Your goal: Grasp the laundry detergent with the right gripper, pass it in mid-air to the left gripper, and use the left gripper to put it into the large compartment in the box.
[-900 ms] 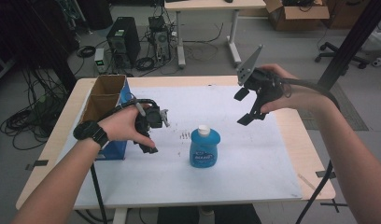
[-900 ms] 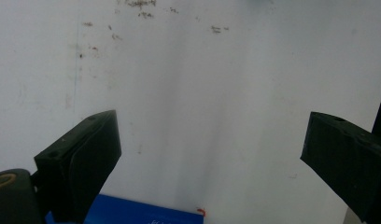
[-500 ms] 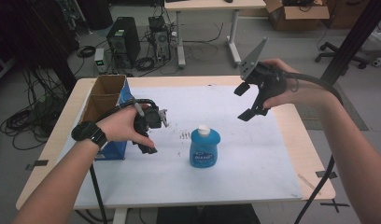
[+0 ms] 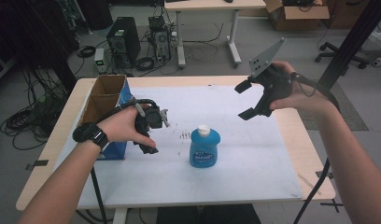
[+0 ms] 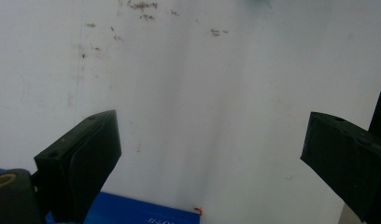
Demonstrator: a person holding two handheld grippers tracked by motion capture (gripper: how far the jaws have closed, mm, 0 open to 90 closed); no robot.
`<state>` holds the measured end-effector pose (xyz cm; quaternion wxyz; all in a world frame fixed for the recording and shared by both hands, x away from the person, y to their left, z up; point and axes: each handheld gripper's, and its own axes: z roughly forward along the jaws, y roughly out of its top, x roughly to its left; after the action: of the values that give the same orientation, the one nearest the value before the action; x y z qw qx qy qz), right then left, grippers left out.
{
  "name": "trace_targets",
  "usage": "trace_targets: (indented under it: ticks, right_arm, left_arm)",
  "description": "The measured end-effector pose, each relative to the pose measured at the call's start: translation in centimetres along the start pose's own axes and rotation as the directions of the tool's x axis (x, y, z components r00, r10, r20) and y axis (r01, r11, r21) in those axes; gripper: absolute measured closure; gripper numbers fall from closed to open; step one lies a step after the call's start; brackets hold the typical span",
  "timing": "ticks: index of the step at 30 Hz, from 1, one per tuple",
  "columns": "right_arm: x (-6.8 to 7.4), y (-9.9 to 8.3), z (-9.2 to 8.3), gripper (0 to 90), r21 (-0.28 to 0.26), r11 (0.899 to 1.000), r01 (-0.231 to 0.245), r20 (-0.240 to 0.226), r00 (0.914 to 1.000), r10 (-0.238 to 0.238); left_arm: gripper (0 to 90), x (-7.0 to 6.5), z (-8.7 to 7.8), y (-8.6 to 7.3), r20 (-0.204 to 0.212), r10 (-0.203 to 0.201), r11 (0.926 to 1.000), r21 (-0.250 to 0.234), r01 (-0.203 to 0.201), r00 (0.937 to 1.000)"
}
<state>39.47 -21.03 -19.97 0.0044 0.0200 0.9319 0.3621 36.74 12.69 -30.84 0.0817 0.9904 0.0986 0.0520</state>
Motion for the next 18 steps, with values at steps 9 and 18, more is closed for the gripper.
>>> trace_targets:
  ticks: [9, 18]
  right_arm:
    - [0.3, -2.2, 1.2, 4.8, -0.120, 0.993, -0.003, 0.005, 1.0000, 0.004]
    - [0.4, -4.6, 3.7, 4.6, -0.183, 0.983, -0.031, 0.001, 0.9995, 0.032]
  left_arm:
    - [5.0, -0.1, -0.3, -0.5, -0.010, -0.016, 0.9998, -0.007, 0.016, 0.9998]
    - [4.9, -0.1, -0.3, -0.7, -0.012, -0.029, 0.9995, -0.014, 0.029, 0.9995]
